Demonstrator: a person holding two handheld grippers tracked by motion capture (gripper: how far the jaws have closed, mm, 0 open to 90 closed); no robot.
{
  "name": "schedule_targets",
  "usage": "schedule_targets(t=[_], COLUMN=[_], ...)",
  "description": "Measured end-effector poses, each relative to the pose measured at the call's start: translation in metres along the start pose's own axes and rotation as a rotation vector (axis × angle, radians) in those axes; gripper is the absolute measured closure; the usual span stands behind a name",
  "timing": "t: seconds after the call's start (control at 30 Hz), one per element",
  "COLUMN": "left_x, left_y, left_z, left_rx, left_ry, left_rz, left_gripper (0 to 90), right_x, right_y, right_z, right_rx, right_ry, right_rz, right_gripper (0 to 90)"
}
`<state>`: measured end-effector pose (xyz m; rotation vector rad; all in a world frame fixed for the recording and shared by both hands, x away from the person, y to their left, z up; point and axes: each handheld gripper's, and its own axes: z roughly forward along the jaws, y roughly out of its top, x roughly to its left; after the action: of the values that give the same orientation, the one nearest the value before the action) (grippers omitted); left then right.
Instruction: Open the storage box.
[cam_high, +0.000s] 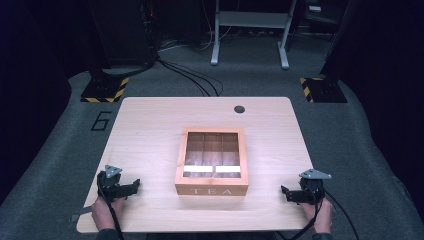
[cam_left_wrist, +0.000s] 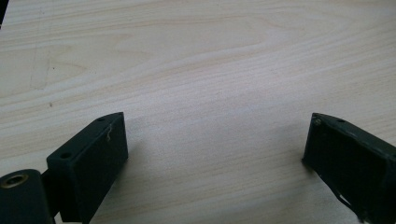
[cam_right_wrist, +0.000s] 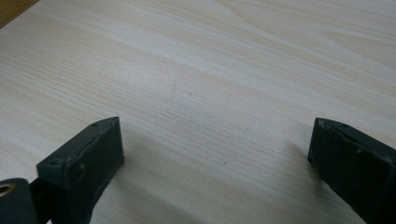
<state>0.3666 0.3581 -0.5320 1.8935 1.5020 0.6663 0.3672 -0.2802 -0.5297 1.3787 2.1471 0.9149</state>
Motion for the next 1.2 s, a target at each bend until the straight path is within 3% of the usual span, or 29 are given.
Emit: schedule_targets(t=[0.4, 0.47, 0.67, 0.97, 1.1, 1.13, 1.2], left_x=[0.0, 0.0, 0.0, 0.0, 0.0, -0.001, 0.0], left_y=[0.0, 0.0, 0.0, 0.0, 0.0, 0.0, 0.0], left_z=[0.0, 0.0, 0.0, 0.0, 0.0, 0.0, 0.0], left_rx=[0.001, 0.002, -0.005, -0.005, -0.004, -0.003, 0.0], left_ry=[0.0, 0.001, 0.0, 0.0, -0.001, -0.001, -0.004], left_rz=[0.0, 0.004, -0.007, -0.007, -0.006, -0.01, -0.007], left_gripper=[6.0, 6.0, 6.0, 6.0, 6.0, 6.0, 6.0], right_x=[0.0, 0.0, 0.003, 0.035, 0.055, 0.065, 0.068], right_y=[0.0, 0.001, 0.005, 0.026, 0.039, 0.045, 0.047], right_z=[0.0, 0.0, -0.003, -0.018, -0.023, -0.024, -0.025], right_rx=[0.002, 0.014, 0.006, -0.055, -0.077, -0.087, -0.091], right_ry=[-0.003, -0.003, 0.038, 0.137, 0.198, 0.232, 0.246], right_rz=[0.003, 0.023, 0.019, -0.024, -0.062, -0.078, -0.087], right_gripper=[2.4, 0.0, 0.0, 0.0, 0.0, 0.0, 0.0])
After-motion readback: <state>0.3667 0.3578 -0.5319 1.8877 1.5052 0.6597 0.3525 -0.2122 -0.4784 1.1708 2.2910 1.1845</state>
